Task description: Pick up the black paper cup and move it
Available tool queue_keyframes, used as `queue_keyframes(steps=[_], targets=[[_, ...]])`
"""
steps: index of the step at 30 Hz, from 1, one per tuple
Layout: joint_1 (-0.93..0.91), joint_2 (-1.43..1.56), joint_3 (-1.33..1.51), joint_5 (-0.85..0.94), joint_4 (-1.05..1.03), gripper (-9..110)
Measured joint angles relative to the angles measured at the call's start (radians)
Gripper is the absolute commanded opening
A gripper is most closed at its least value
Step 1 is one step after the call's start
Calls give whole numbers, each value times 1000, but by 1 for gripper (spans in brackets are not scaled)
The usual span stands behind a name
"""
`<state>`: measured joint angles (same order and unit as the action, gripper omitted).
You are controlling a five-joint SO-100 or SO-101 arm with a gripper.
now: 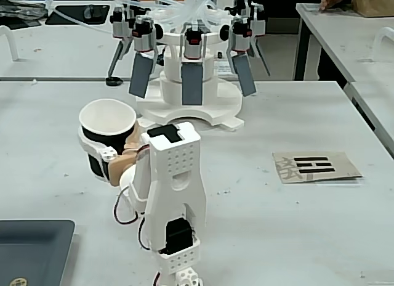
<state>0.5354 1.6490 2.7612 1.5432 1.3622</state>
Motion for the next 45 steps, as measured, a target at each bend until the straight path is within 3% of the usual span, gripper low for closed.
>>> queue_keyframes(steps=[23, 45], targets=[[-132, 241, 215, 0, -12, 10], [-368, 252, 230, 0, -115, 11]])
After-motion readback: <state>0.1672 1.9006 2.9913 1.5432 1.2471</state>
